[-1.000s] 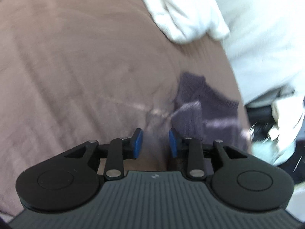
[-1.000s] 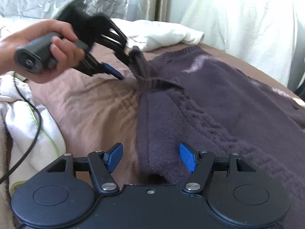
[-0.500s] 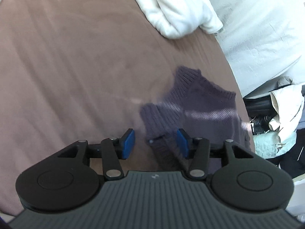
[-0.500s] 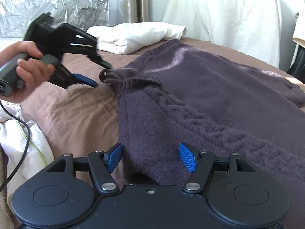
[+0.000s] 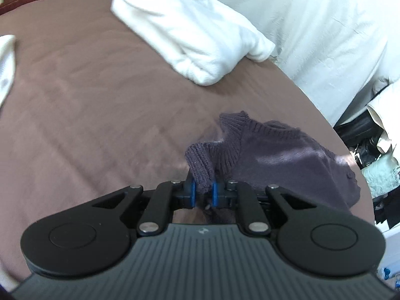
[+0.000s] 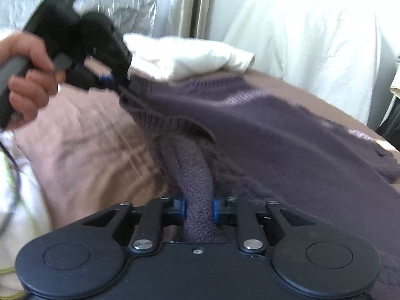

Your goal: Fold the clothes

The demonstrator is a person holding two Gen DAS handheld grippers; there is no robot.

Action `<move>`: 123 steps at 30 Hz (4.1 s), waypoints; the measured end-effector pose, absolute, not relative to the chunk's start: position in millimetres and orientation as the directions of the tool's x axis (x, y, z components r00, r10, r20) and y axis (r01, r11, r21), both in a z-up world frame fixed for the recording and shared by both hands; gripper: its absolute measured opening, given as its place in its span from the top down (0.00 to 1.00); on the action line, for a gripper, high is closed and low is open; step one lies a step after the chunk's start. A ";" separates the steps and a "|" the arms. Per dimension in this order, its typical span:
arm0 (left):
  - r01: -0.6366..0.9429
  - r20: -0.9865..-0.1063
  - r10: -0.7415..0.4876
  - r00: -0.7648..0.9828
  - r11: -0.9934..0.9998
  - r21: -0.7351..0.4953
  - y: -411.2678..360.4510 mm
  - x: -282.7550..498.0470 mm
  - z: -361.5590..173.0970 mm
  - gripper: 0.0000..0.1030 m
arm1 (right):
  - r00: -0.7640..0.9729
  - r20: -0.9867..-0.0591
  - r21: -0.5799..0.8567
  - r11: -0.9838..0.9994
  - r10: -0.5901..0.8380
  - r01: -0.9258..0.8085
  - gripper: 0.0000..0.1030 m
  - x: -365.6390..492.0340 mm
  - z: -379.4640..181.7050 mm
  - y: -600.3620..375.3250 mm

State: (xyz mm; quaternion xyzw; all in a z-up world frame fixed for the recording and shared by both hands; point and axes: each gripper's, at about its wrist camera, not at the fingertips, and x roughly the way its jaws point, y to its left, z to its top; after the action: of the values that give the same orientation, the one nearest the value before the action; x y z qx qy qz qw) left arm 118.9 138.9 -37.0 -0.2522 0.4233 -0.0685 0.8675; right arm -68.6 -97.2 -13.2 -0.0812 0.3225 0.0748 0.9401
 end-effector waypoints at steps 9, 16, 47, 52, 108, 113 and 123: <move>-0.035 -0.735 -0.176 0.655 0.964 -0.262 123.1 91.6 -11.2 0.89 | 0.688 -0.649 0.031 0.914 0.326 -0.404 0.80 -96.9 5.6 -95.2; 0.000 -0.759 -0.156 0.632 0.979 -0.202 121.1 87.9 -13.8 0.89 | 0.646 -0.681 0.048 0.901 0.346 -0.432 0.80 -102.6 -7.0 -85.7; 0.270 -0.570 -0.396 0.720 0.917 -0.295 36.1 20.5 3.3 0.40 | 0.707 -0.662 0.115 0.898 -0.249 0.424 0.47 -293.6 3.1 -327.3; 0.375 -0.622 -0.437 0.650 0.896 -0.238 -45.5 -21.5 -40.5 0.40 | 0.618 -0.677 0.193 0.714 -0.400 0.673 0.47 -341.6 -21.7 -372.8; 0.300 -0.731 -0.503 0.461 0.864 -0.405 -21.8 -39.0 -45.0 0.37 | 0.667 -0.602 0.205 0.722 -0.439 0.661 0.99 -445.7 -24.8 -472.1; 0.408 -0.677 -0.570 0.466 0.817 -0.407 -50.6 -44.8 -36.3 0.37 | 0.735 -0.557 0.184 0.805 -0.387 0.564 0.74 -415.5 0.8 -470.8; 0.722 -0.700 -0.632 0.333 0.649 -0.242 -192.5 -75.5 -31.6 0.37 | 0.699 -0.666 0.076 0.909 -0.260 0.411 0.43 -315.6 -23.8 -506.2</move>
State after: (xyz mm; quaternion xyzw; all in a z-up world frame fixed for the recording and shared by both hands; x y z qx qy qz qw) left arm -75.5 -192.5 -31.6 0.0559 0.4010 -0.4155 0.8145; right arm -315.6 -506.2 -23.8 0.1099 0.3418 -0.1833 0.9151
